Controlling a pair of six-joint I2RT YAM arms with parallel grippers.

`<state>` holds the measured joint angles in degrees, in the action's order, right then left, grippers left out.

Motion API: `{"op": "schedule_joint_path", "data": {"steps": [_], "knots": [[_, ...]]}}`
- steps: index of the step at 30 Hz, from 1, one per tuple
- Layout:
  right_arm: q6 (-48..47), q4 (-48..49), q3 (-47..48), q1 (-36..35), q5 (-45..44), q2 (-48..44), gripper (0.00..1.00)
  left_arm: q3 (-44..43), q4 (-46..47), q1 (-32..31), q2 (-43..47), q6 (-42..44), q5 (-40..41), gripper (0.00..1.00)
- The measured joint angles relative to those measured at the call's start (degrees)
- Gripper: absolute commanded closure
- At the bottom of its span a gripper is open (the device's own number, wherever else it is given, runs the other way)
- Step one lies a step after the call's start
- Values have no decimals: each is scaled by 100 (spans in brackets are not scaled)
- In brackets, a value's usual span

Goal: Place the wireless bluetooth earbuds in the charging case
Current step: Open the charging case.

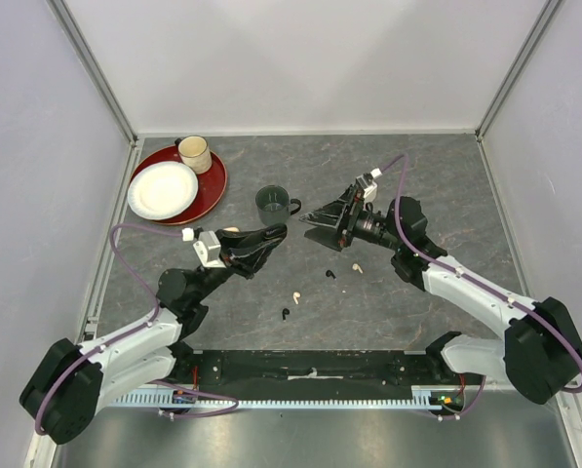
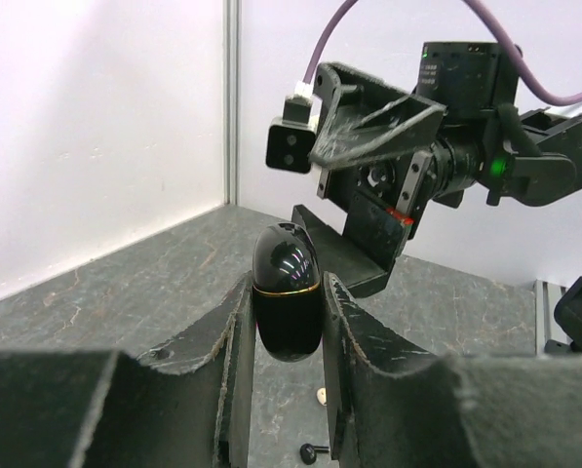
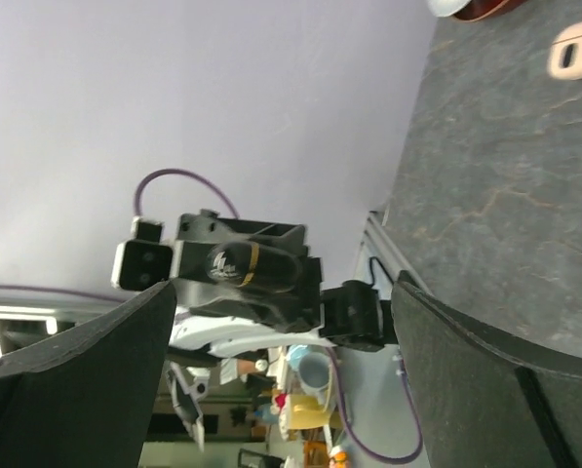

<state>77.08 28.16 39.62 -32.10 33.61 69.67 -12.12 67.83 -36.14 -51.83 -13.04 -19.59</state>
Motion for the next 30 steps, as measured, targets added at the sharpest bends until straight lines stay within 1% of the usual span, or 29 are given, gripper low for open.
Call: {"op": "schedule_joint_path", "data": {"steps": [3,7,12,15,17,21,23,24,29,30], "knots": [[295,238,0,-42,116,0,2,-2,116,0,-120,24,-20,98],[636,310,24,-125,256,33,2,-2,190,-9,-251,28,-48,98],[1058,608,90,-249,367,332,2,-4,282,-37,-278,28,-48,98],[1257,824,90,-356,396,516,9,-4,297,-37,-278,28,-48,98],[1384,964,90,-431,411,616,10,-4,308,-37,-280,28,-68,98],[1648,1320,90,-529,431,791,18,-4,317,-68,-306,26,-168,98],[1777,1478,90,-573,433,863,20,-4,354,-74,-321,26,-192,98],[1832,1554,92,-586,433,898,23,-4,374,-74,-332,26,-197,98],[2068,1834,92,-673,431,1045,28,-4,437,-74,-389,26,-197,98],[2096,1853,92,-684,435,1064,30,-4,455,-74,-402,28,-199,98]]}}
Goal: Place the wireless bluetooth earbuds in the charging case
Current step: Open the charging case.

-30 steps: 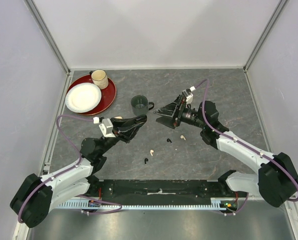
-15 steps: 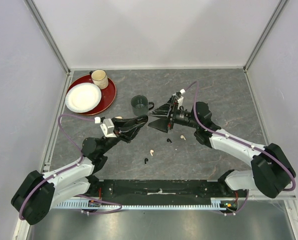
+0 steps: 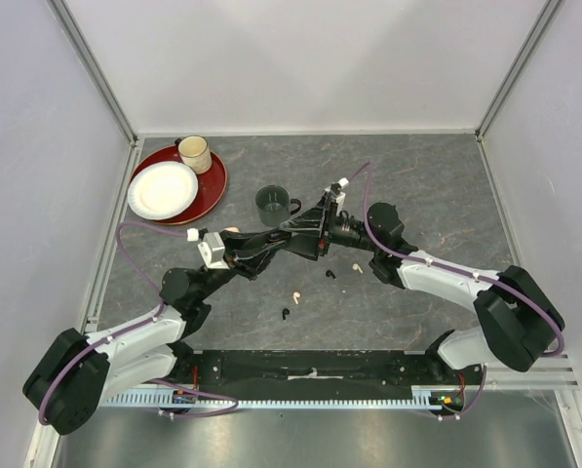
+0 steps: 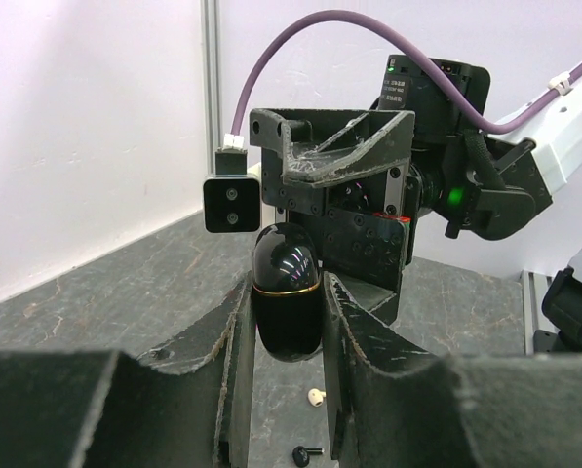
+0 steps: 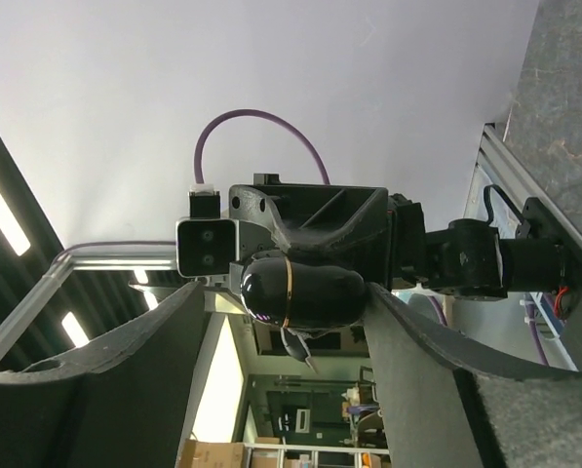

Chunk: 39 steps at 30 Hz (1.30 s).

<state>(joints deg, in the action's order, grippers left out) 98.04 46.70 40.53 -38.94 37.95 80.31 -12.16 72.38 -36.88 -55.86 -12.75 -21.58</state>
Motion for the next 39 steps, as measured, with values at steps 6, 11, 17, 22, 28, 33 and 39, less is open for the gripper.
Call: {"op": "schedule_joint_path", "data": {"steps": [6,11,17,22,28,33,39], "knots": [[168,146,0,-76,0,151,42,0,118,0,-81,-2,-46,98],[273,280,0,-103,9,227,57,-9,205,0,-90,-2,-63,98],[339,435,0,-111,20,271,71,-15,260,2,-90,-2,-79,80],[433,610,-24,-116,9,332,72,-24,256,0,-87,-33,-4,64],[514,726,-35,-144,-31,369,72,-66,212,-2,-129,-109,33,55],[531,809,-37,-173,-39,391,73,-153,136,-17,-280,-192,0,54],[529,820,-39,-175,-46,393,73,-216,129,-22,-352,-247,-59,63]]}}
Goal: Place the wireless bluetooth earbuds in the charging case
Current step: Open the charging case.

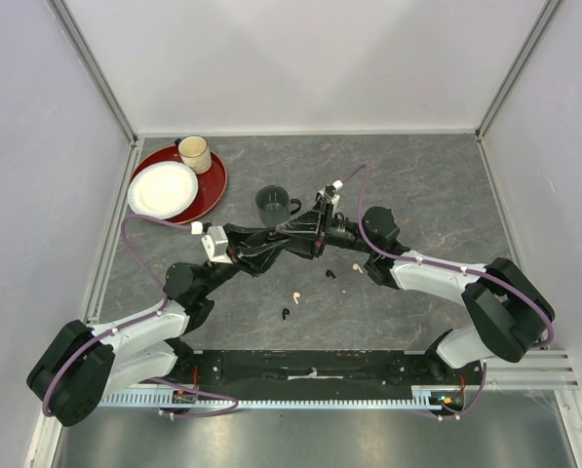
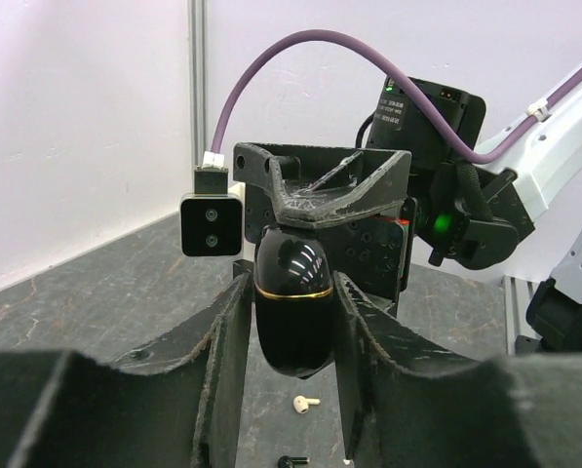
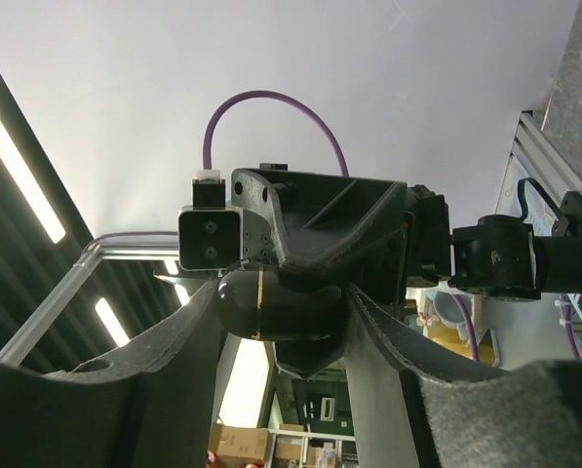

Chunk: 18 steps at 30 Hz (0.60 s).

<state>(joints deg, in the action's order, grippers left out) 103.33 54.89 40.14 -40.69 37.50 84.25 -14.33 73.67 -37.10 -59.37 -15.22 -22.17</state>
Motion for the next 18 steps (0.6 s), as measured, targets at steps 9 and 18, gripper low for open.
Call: {"op": "schedule_joint_path", "data": {"steps": [9,18], "knots": [[-98,26,-9,-2,-48,2,64,-72,-133,2,0,-98,-44,98],[-1458,-1248,120,-11,-304,-448,4,-59,-214,0,0,-92,-87,98]]}}
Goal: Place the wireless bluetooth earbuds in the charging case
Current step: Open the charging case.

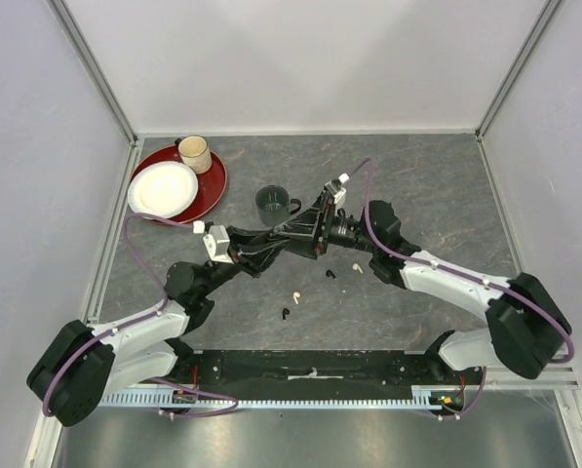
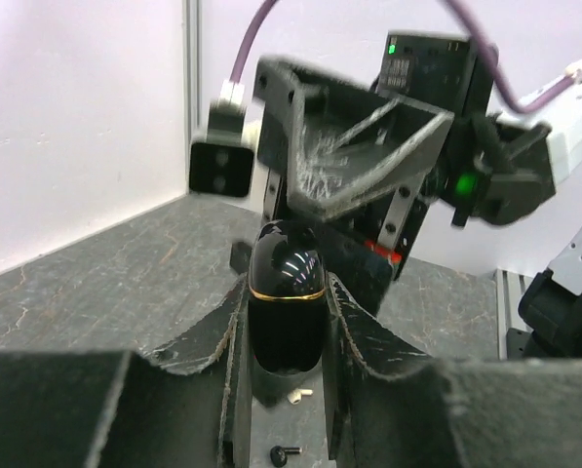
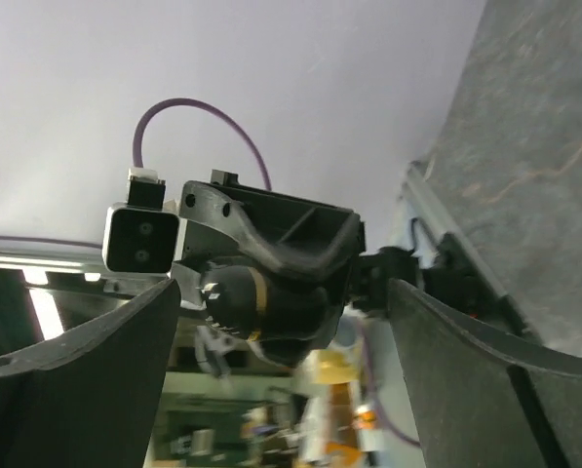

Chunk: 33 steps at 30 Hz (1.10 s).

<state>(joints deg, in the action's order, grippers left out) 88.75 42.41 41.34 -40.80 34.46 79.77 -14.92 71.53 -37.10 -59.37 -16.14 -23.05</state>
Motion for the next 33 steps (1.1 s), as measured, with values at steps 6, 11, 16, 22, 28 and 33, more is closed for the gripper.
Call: {"op": "schedule_joint_path", "data": {"steps": [6,11,16,22,28,33], "knots": [[-2667,-2216,706,-24,-769,-960,2,507,232,0,-2,0,42,98],[-4435,-3215,1082,-24,-1032,-1563,2,772,216,0,-15,0,46,98],[-5418,-4022,1178,-26,-1093,-1519,2,780,232,0,0,52,42,98],[-5737,-4387,1093,-48,-1110,-1464,3,782,236,0,114,146,-7,98],[-5746,-4310,1084,-151,-1032,-1300,4,782,236,0,114,168,-170,98],[-5746,-4284,1084,-245,-992,-1137,4,782,234,0,92,173,-275,98]]}}
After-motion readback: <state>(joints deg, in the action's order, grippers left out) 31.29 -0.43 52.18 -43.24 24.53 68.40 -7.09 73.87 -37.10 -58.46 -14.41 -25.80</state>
